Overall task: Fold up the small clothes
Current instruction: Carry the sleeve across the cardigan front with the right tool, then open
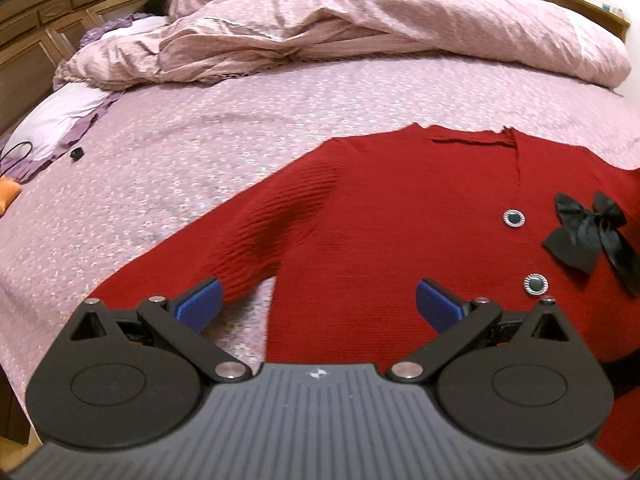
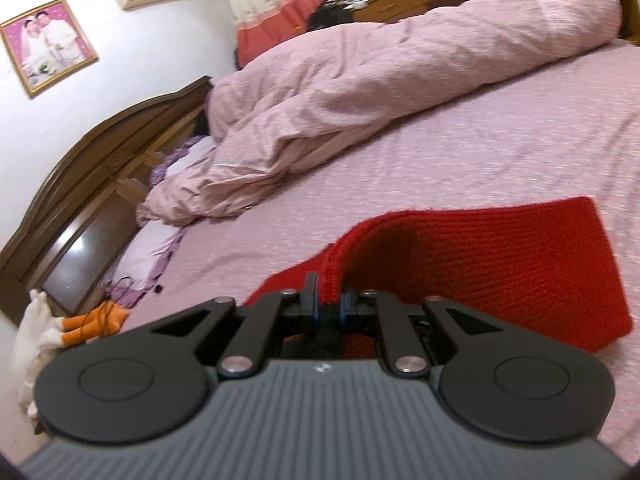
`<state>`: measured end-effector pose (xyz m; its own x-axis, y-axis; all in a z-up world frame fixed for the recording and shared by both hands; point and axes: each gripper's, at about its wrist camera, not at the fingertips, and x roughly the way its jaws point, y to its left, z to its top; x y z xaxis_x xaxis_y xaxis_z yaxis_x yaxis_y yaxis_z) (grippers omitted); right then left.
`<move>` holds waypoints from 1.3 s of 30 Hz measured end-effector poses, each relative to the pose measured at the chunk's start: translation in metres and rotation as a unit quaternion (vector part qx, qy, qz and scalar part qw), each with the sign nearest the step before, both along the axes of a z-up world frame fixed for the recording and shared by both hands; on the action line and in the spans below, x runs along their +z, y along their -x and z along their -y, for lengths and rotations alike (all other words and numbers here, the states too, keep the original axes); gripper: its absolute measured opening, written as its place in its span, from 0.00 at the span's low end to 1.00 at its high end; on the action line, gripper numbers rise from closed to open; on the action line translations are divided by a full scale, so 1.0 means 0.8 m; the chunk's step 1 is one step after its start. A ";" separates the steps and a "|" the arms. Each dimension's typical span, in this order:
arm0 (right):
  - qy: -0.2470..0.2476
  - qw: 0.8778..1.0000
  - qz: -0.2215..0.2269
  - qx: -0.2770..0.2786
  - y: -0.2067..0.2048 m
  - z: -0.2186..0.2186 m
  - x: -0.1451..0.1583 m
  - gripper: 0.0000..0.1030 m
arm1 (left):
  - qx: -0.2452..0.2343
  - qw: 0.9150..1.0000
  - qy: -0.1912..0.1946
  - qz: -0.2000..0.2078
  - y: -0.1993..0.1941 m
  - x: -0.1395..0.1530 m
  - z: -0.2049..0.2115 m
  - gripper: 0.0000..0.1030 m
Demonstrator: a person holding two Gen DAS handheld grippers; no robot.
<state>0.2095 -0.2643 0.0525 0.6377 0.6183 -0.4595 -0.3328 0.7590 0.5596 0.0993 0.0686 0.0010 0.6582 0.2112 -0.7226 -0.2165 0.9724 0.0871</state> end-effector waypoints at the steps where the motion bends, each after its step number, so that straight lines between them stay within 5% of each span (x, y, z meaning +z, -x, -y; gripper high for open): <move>1: -0.002 1.000 0.000 0.007 -0.003 -0.010 0.003 0.12 | 0.004 1.000 0.001 0.002 0.002 0.000 -0.005 1.00; 10: -0.019 0.998 -0.014 0.052 -0.027 -0.083 -0.001 0.12 | 0.026 1.000 0.006 0.006 0.009 -0.002 -0.034 1.00; 22: -0.006 0.994 -0.064 0.085 -0.071 -0.173 -0.072 0.12 | 0.041 0.999 0.010 0.004 0.011 -0.007 -0.055 1.00; 28: -0.020 0.994 -0.093 0.057 -0.095 -0.186 -0.098 0.15 | 0.034 0.999 0.015 0.006 0.002 -0.008 -0.055 1.00; 31: -0.016 0.994 -0.095 0.047 -0.096 -0.183 -0.102 0.27 | 0.026 1.000 0.012 0.008 -0.004 -0.008 -0.050 1.00; 33: -0.013 0.995 -0.086 0.039 -0.092 -0.176 -0.100 0.50 | 0.021 1.000 0.010 0.011 -0.009 -0.007 -0.046 1.00; 39: 0.009 0.998 -0.062 0.022 -0.079 -0.150 -0.089 0.55 | -0.003 1.000 -0.002 0.022 -0.031 -0.003 -0.030 1.00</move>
<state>0.2731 -0.1442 -0.0190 0.5478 0.6355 -0.5441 -0.2956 0.7555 0.5847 0.1238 0.0926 -0.0013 0.6910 0.2100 -0.6917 -0.2137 0.9734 0.0820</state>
